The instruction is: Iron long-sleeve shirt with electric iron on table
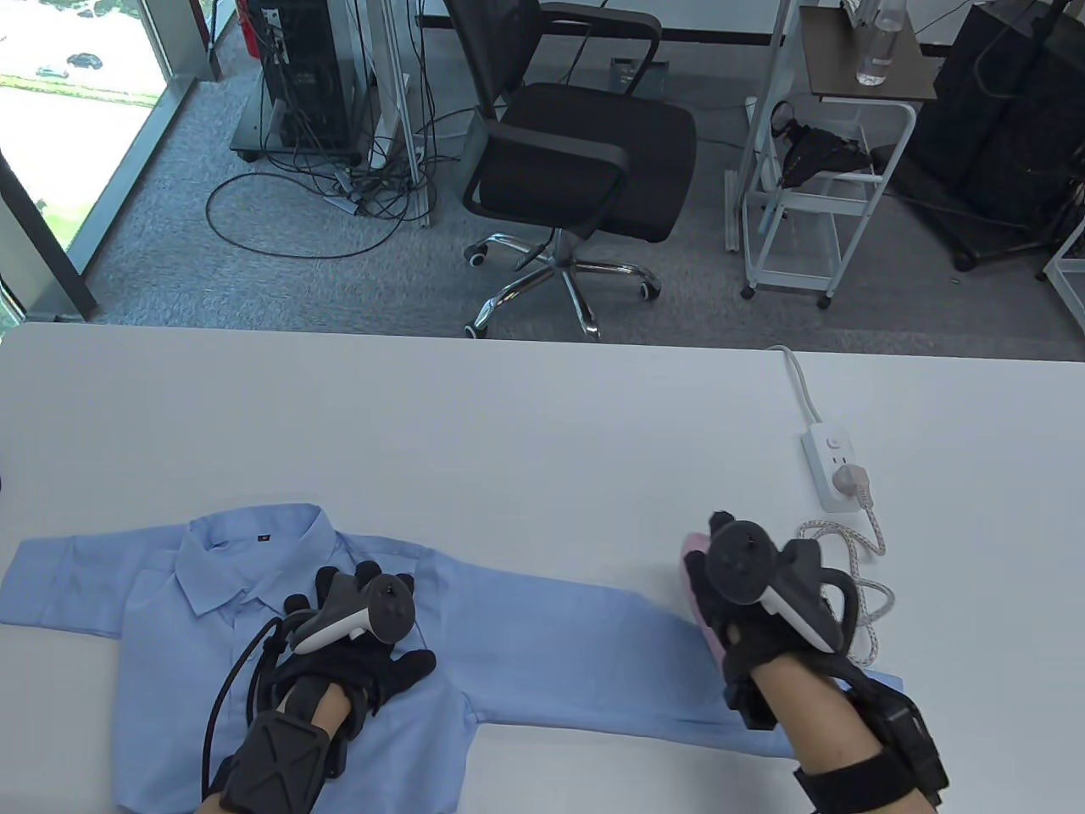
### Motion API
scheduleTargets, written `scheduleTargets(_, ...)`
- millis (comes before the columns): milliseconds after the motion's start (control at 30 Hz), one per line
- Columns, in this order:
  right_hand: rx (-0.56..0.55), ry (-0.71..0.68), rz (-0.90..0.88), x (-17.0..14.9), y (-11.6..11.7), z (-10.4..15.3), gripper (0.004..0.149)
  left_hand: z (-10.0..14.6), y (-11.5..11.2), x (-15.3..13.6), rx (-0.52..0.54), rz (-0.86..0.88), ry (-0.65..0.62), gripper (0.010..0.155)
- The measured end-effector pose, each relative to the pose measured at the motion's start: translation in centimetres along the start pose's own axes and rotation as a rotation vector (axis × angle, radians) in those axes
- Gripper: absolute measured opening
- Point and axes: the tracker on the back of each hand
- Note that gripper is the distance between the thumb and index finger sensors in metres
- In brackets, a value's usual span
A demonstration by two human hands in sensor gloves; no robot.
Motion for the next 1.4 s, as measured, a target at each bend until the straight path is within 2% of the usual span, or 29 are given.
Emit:
scheduleTargets(100, 0.02, -0.134, 0.058, 7.1, 1.1, -0.7, 0.061, 0.0, 0.0, 0.0, 0.001, -0.001, 0.0, 0.1)
scheduleTargets(233, 0.088, -0.245, 0.022, 13.5, 4.1, -1.3, 0.061, 0.0, 0.0, 0.0, 0.005, -0.002, 0.0, 0.1)
scheduleTargets(367, 0.162, -0.291, 0.048, 17.3, 7.3, -1.8, 0.061, 0.0, 0.0, 0.0, 0.007, -0.003, 0.001, 0.1)
scheduleTargets(467, 0.193, -0.279, 0.127, 18.7, 9.7, -2.2, 0.061, 0.0, -0.1, 0.0, 0.01, -0.004, 0.001, 0.1)
scheduleTargets(700, 0.179, -0.174, 0.125, 18.3, 9.7, -2.3, 0.062, 0.1, -0.1, 0.1, 0.012, -0.005, 0.001, 0.1)
scheduleTargets(933, 0.171, -0.1, 0.115, 15.9, 9.4, -2.3, 0.062, 0.1, -0.1, 0.0, 0.016, -0.003, 0.0, 0.1)
scheduleTargets(1133, 0.164, 0.01, 0.162, 10.7, 8.6, -2.4, 0.062, 0.1, -0.1, 0.0, 0.015, -0.002, 0.0, 0.1)
scheduleTargets(1400, 0.159, 0.079, 0.142, 4.5, 7.9, -1.4, 0.063, 0.1, -0.1, 0.0, 0.013, -0.001, 0.0, 0.1)
Point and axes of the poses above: the tracker on the back of each hand, its own x axis roughly to the thumb side, its own z axis roughly from the fingertips to the wrist, y = z × x, and after that the axes turned 9 degrees about x, right-handed
